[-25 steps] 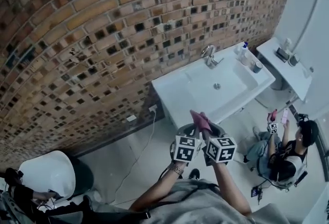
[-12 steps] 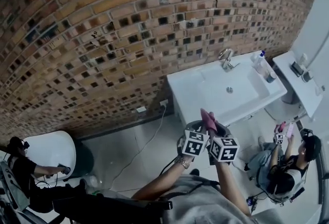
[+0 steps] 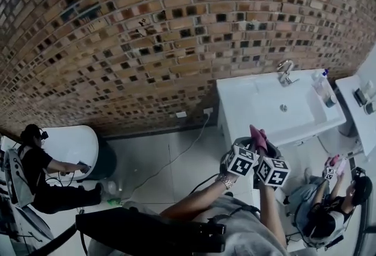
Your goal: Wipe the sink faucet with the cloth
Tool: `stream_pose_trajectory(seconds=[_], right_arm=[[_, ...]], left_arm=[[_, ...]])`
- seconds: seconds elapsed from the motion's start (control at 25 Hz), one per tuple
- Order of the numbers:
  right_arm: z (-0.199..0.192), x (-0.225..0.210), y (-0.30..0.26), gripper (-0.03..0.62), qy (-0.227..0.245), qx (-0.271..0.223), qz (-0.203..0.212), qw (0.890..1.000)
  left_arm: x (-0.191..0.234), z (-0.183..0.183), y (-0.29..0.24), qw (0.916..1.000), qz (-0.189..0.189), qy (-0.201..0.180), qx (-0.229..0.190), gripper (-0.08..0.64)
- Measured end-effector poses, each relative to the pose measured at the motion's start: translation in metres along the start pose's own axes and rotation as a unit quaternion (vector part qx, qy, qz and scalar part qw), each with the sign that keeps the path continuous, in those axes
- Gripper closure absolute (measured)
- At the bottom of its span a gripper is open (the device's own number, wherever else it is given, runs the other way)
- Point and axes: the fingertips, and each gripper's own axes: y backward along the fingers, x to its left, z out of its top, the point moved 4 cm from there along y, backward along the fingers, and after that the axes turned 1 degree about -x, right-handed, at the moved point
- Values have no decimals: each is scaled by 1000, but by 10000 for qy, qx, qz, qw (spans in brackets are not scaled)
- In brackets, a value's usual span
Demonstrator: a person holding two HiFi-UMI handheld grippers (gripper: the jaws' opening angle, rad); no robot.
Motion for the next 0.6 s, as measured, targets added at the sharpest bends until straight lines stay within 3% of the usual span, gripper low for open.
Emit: stream_pose_trajectory(seconds=[0.6], right_arm=[[-2, -3, 0, 552, -89, -9, 104, 9999]], left_arm=[[-5, -5, 3, 10000, -70, 12, -66, 541]])
